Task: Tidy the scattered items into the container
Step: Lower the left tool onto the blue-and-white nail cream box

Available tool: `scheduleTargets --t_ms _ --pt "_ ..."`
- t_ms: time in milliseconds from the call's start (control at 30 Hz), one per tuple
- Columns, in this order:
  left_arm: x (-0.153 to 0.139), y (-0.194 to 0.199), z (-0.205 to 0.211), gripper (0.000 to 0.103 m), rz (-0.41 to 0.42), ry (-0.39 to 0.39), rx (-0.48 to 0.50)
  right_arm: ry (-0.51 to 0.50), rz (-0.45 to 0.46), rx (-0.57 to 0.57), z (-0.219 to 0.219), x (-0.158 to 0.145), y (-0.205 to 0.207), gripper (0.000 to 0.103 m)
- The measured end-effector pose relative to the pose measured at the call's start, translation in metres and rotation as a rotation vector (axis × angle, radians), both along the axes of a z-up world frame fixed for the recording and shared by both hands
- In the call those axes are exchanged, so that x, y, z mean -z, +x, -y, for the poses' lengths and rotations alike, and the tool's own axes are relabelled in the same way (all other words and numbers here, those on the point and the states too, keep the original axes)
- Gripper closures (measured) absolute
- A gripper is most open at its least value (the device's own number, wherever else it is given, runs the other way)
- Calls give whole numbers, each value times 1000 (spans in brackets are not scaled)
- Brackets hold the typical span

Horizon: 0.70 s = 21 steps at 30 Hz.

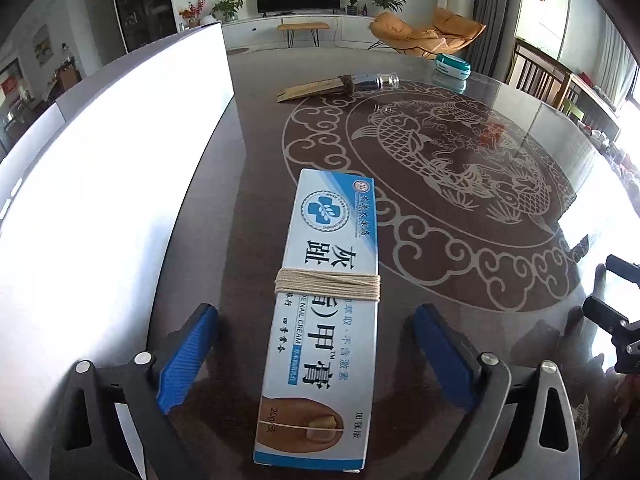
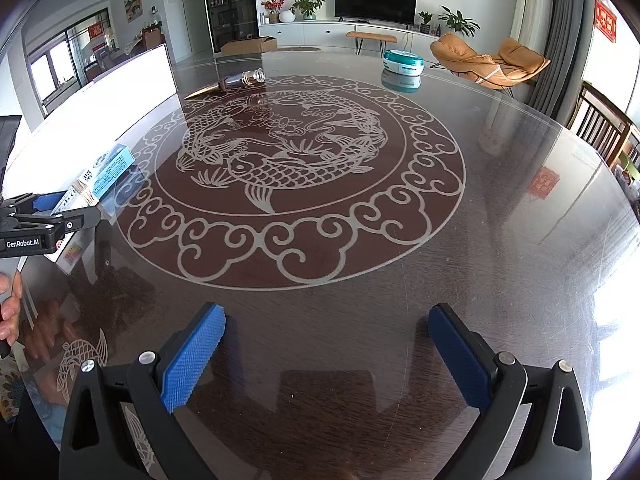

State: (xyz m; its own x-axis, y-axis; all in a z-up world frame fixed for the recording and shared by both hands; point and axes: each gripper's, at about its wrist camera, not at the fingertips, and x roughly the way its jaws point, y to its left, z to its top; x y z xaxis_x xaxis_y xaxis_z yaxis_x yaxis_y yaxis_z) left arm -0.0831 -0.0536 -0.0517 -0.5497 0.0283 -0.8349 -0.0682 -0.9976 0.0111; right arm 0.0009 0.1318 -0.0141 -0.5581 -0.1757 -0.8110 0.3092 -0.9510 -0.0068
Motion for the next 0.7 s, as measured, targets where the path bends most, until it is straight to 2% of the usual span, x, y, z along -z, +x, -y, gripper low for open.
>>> scheduleTargets --t_ms 700 --pt "1 1 -2 0 -12 4 13 -2 3 -1 -1 0 0 0"
